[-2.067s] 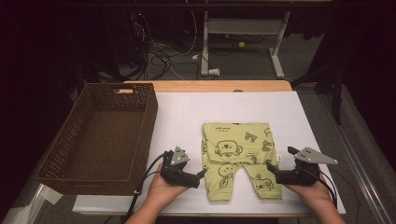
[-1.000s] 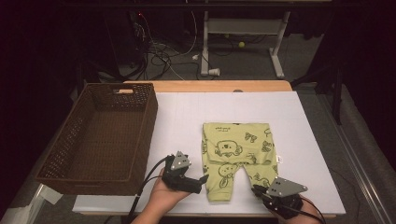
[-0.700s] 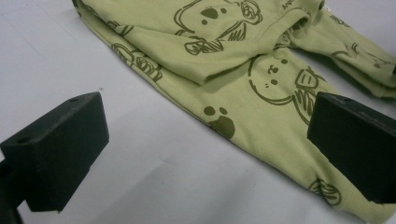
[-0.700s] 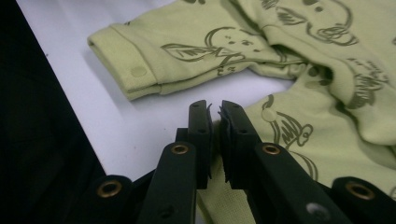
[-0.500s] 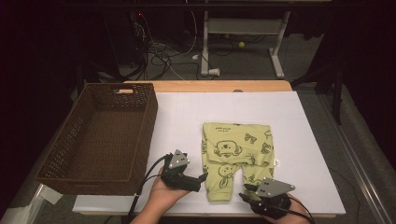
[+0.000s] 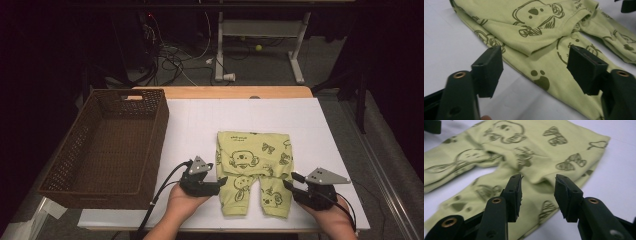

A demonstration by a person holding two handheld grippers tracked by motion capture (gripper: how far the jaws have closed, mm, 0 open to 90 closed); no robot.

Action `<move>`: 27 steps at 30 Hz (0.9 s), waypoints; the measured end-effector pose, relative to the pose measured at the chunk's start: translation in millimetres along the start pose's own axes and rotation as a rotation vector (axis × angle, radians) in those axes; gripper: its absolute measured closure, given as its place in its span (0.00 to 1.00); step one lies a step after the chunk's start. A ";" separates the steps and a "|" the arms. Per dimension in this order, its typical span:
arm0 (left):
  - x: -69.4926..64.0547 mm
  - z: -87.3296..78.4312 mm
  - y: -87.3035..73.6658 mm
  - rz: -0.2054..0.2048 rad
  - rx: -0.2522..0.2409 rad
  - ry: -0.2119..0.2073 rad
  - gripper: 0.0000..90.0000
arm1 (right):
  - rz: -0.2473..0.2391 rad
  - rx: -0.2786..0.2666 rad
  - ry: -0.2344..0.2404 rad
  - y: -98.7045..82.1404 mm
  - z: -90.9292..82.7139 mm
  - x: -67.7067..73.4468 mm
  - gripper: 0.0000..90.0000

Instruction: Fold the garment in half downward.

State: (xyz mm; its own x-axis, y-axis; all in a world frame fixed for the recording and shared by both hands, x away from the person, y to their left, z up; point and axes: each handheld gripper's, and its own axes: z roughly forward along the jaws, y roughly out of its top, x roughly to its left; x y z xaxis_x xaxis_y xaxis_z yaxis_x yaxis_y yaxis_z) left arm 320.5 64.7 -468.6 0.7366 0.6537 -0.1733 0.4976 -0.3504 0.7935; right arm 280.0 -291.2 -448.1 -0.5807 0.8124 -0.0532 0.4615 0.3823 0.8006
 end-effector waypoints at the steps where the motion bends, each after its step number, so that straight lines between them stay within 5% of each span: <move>1: 2.1 3.6 2.2 -0.009 -0.001 -0.006 0.38 | 0.008 0.002 -0.006 1.7 3.6 -4.4 0.65; 6: 5.2 23.1 11.9 0.013 0.074 0.008 0.42 | 0.066 0.000 -0.018 15.1 22.3 -18.3 0.53; 10: 2.6 28.6 13.0 0.035 0.122 0.014 0.50 | 0.071 0.060 -0.023 11.8 36.8 -20.8 0.54; 22: 1.2 28.9 12.4 0.043 0.121 0.050 0.89 | 0.024 0.080 -0.018 1.9 38.3 -25.8 0.86; 27: 2.1 25.4 10.7 0.037 0.086 0.036 0.93 | 0.010 0.057 -0.007 2.1 32.9 -25.0 0.97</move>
State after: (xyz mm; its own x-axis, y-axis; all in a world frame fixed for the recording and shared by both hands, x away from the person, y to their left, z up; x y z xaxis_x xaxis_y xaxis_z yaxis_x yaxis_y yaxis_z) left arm 339.0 45.3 -475.3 0.7389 0.6625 -0.1229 0.5095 -0.4300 0.7453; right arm 317.5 -296.2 -464.7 -0.5711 0.8194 -0.0493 0.5051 0.3982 0.7657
